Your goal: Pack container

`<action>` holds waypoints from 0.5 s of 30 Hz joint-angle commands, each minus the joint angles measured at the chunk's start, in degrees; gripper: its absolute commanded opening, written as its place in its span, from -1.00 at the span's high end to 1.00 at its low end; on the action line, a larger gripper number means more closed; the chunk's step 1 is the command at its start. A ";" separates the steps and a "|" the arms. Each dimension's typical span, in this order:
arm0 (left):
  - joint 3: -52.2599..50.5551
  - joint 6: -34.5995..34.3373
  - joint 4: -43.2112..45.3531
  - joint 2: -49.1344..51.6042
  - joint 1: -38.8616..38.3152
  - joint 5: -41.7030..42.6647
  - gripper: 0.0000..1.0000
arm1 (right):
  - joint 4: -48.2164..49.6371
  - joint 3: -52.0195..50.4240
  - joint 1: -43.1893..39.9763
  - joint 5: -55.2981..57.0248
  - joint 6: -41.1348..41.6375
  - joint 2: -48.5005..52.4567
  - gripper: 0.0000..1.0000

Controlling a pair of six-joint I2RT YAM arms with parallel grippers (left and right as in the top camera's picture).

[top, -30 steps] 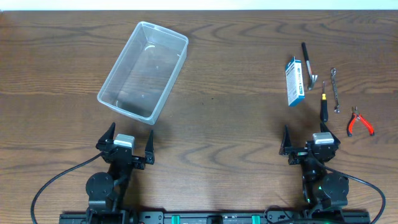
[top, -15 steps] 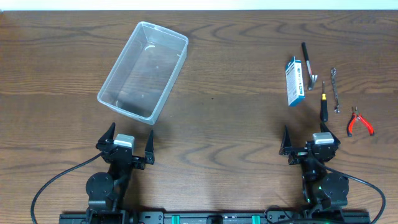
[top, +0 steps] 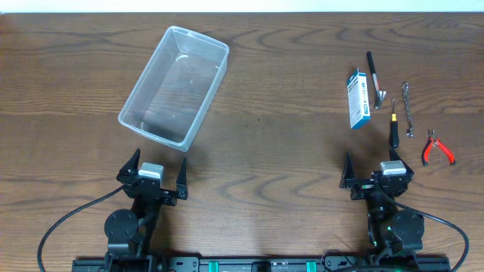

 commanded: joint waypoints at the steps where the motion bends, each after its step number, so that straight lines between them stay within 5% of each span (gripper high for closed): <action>1: -1.62 0.37 -0.55 -0.37 -0.02 0.98 -0.96 | -0.09 -0.20 -0.46 -0.20 -0.48 -0.52 -0.99; 15: -1.62 0.37 -0.48 -0.37 -0.02 0.98 -0.96 | -0.07 -0.20 -0.48 0.70 -0.85 -0.52 -0.98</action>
